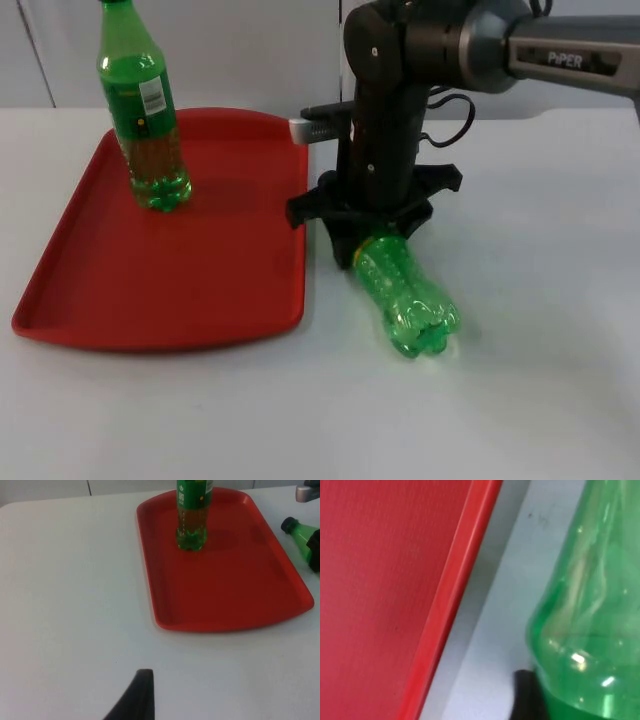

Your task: Place the bottle upright on the tray.

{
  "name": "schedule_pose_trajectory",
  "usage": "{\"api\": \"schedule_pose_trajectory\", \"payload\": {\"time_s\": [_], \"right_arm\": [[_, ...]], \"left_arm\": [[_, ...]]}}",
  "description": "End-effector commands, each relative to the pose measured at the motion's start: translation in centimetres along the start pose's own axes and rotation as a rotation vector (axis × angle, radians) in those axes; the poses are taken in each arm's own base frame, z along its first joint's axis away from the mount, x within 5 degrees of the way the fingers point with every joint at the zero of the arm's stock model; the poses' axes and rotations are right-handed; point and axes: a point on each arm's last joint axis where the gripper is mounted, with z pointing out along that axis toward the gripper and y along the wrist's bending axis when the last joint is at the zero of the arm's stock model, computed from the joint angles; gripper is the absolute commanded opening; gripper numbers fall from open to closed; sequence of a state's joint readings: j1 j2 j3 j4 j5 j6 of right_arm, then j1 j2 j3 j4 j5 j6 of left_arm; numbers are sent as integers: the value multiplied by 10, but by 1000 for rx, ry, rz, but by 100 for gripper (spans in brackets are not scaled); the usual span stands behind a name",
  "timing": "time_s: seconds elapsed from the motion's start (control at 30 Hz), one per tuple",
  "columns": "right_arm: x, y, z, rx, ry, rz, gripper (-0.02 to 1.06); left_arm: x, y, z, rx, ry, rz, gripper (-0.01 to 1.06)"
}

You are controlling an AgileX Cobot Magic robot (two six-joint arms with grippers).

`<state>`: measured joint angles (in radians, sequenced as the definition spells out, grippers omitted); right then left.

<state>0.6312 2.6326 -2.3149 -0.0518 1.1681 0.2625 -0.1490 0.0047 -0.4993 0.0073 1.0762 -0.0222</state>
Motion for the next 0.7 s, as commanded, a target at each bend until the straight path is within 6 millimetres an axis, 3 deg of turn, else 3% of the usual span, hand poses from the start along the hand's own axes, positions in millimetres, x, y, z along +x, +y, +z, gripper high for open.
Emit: {"api": "schedule_pose_trajectory", "payload": {"time_s": [0.0,0.03,0.07,0.1,0.27,0.4,0.43,0.67], "right_arm": [[-1,1,-3,-5,-9,-9,28],[-1,1,-3,-5,-9,-17,17],[-1,1,-3,-5,-9,-17,17],[-2,1,-6,-6,-15,-19,0],[-4,0,-17,-5,-34,-21,0],[-9,-2,-48,2,-95,-32,0],[-9,-2,-48,2,-95,-32,0],[-13,2,-108,-26,-215,-64,0]], "left_arm": [[1,0,0,-2,-2,-7,105],[1,0,0,-2,-2,-7,105],[1,0,0,-2,-2,-7,105],[1,0,0,-2,-2,-7,105],[1,0,0,-2,-2,-7,105],[1,0,0,-2,-2,-7,105],[1,0,0,-2,-2,-7,105],[1,0,0,-2,-2,-7,105]]}}
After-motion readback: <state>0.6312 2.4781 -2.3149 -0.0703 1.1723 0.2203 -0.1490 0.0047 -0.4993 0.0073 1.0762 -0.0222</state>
